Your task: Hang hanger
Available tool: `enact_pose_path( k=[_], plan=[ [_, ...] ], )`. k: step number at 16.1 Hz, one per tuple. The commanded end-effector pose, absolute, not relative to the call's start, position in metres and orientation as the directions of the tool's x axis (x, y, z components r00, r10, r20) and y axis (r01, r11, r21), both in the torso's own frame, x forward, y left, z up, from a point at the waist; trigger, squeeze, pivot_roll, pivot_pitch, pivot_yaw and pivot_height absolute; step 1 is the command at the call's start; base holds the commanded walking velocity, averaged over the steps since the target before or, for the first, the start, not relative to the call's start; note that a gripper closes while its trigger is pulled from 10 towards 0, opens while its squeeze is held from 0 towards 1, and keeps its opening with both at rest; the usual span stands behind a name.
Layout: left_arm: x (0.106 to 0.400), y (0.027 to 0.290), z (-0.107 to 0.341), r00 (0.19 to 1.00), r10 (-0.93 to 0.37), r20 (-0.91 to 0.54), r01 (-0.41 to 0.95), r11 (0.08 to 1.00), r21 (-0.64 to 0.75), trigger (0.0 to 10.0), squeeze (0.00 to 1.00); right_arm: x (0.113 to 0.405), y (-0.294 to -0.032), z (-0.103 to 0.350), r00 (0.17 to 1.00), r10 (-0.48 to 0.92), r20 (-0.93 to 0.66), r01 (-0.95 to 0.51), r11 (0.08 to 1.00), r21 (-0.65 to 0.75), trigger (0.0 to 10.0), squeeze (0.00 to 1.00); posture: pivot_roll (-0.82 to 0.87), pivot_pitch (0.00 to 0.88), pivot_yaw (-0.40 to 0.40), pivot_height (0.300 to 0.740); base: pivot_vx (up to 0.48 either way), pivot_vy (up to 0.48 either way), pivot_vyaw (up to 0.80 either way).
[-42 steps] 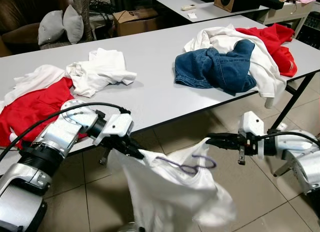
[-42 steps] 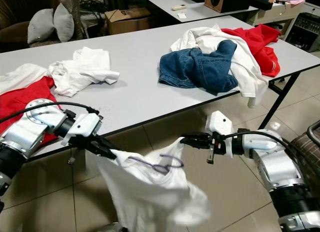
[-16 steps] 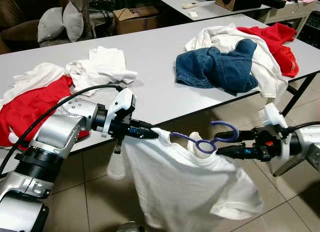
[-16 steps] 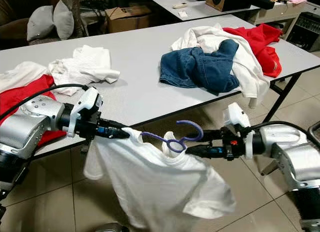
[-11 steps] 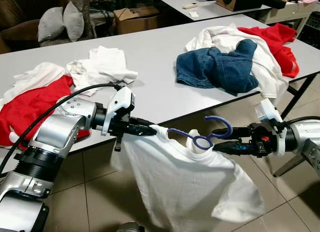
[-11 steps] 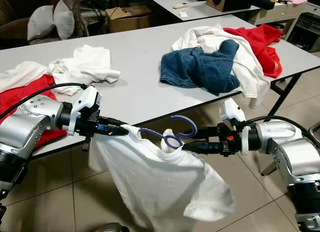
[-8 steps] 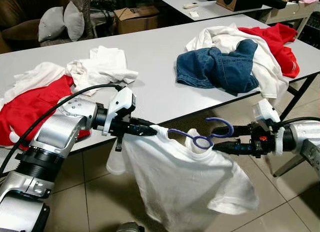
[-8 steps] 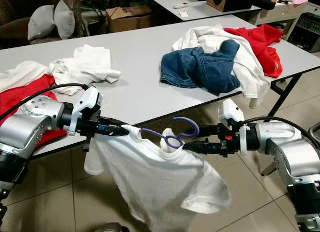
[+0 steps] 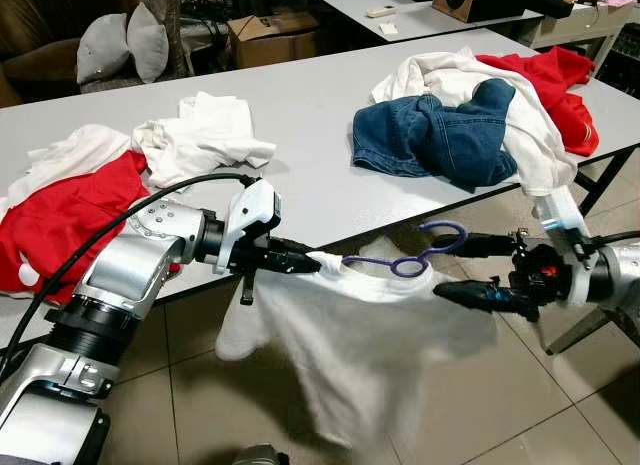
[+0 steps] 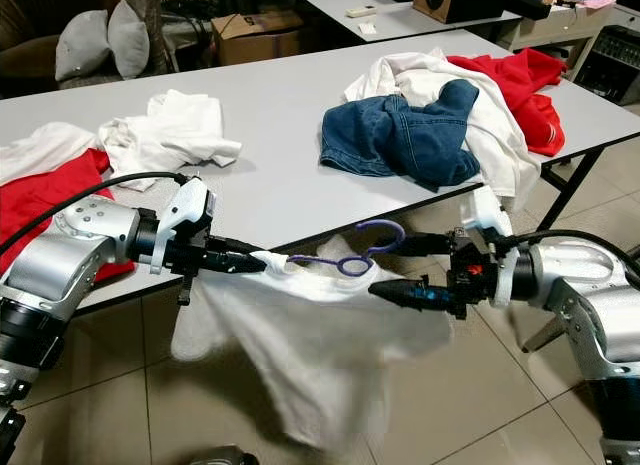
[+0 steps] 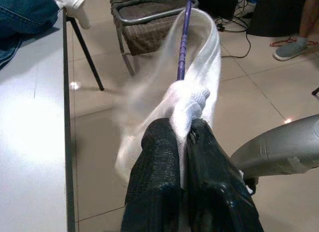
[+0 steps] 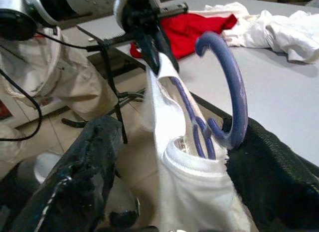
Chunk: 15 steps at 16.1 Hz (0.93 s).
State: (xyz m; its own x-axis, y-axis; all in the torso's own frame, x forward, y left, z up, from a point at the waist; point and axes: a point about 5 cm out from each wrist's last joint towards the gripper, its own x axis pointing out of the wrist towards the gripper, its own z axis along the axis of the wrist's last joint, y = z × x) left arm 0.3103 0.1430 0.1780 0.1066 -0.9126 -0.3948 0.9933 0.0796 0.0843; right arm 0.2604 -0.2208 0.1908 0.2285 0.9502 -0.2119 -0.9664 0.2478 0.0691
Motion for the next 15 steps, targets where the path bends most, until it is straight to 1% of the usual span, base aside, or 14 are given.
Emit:
enact_pose_path(
  k=[1,2,4,5,6,8,9,10,12,13,15],
  plan=[
    [0.314,0.144,0.183,0.128,-0.911,-0.393,0.989,0.09,0.115,0.0,0.0,0.261,-0.227,0.195,0.248,0.931,-0.266,-0.964,0.263,0.023,10.0,1.0,-0.05,0.0,0.022,0.74,0.0,0.0,0.0],
    [0.313,0.143,0.185,0.123,-0.917,-0.379,0.99,0.086,0.115,0.0,0.0,0.26,-0.232,0.19,0.251,0.909,-0.334,-0.963,0.269,0.01,10.0,1.0,-0.05,0.0,0.022,0.74,0.0,0.0,0.0],
    [0.314,0.144,0.186,0.132,-0.92,-0.369,0.988,0.09,0.129,0.0,0.0,0.255,-0.243,0.188,0.254,0.88,-0.401,-0.958,0.286,0.02,10.0,1.0,-0.05,0.0,0.016,0.74,0.0,0.0,0.0],
    [0.315,0.145,0.186,0.141,-0.921,-0.363,0.986,0.098,0.134,0.0,0.0,0.254,-0.249,0.189,0.266,0.869,-0.416,-0.954,0.3,0.017,10.0,1.0,-0.05,0.0,0.014,0.74,0.0,0.0,0.0],
    [0.314,0.145,0.187,0.142,-0.929,-0.341,0.986,0.102,0.131,0.0,0.0,0.253,-0.256,0.193,0.3,0.859,-0.415,-0.944,0.331,0.003,10.0,1.0,-0.05,0.0,0.014,0.74,0.0,0.0,0.0],
    [0.311,0.141,0.192,0.118,-0.952,-0.284,0.989,0.087,0.119,0.0,0.0,0.252,-0.261,0.197,0.332,0.854,-0.4,-0.936,0.351,-0.029,10.0,1.0,-0.06,0.0,0.017,0.74,0.0,0.0,0.0],
    [0.308,0.137,0.194,0.093,-0.956,-0.277,0.991,0.061,0.121,0.0,0.0,0.25,-0.259,0.196,0.307,0.87,-0.385,-0.945,0.326,-0.017,10.0,0.85,-0.06,0.0,0.017,0.74,0.0,0.0,0.0],
    [0.305,0.13,0.194,0.07,-0.958,-0.278,0.992,0.037,0.119,0.0,0.0,0.253,-0.254,0.195,0.307,0.876,-0.371,-0.949,0.313,-0.045,10.0,0.0,-0.06,0.0,0.02,0.74,0.0,0.0,0.0],
    [0.301,0.119,0.193,0.033,-0.957,-0.287,0.992,-0.003,0.123,0.0,0.0,0.261,-0.247,0.192,0.315,0.871,-0.377,-0.949,0.292,-0.119,10.0,0.0,-0.06,0.0,0.018,0.74,0.0,0.0,0.0],
    [0.302,0.118,0.193,0.033,-0.957,-0.289,0.992,-0.003,0.125,0.0,0.0,0.264,-0.246,0.194,0.327,0.868,-0.373,-0.945,0.294,-0.146,10.0,0.0,-0.06,0.0,0.014,0.74,0.0,0.0,0.0],
    [0.308,0.125,0.189,0.082,-0.942,-0.326,0.989,0.037,0.142,0.0,0.0,0.262,-0.247,0.201,0.318,0.873,-0.37,-0.948,0.281,-0.152,10.0,0.0,-0.05,0.0,0.009,0.74,0.0,0.0,0.0]
  ],
)
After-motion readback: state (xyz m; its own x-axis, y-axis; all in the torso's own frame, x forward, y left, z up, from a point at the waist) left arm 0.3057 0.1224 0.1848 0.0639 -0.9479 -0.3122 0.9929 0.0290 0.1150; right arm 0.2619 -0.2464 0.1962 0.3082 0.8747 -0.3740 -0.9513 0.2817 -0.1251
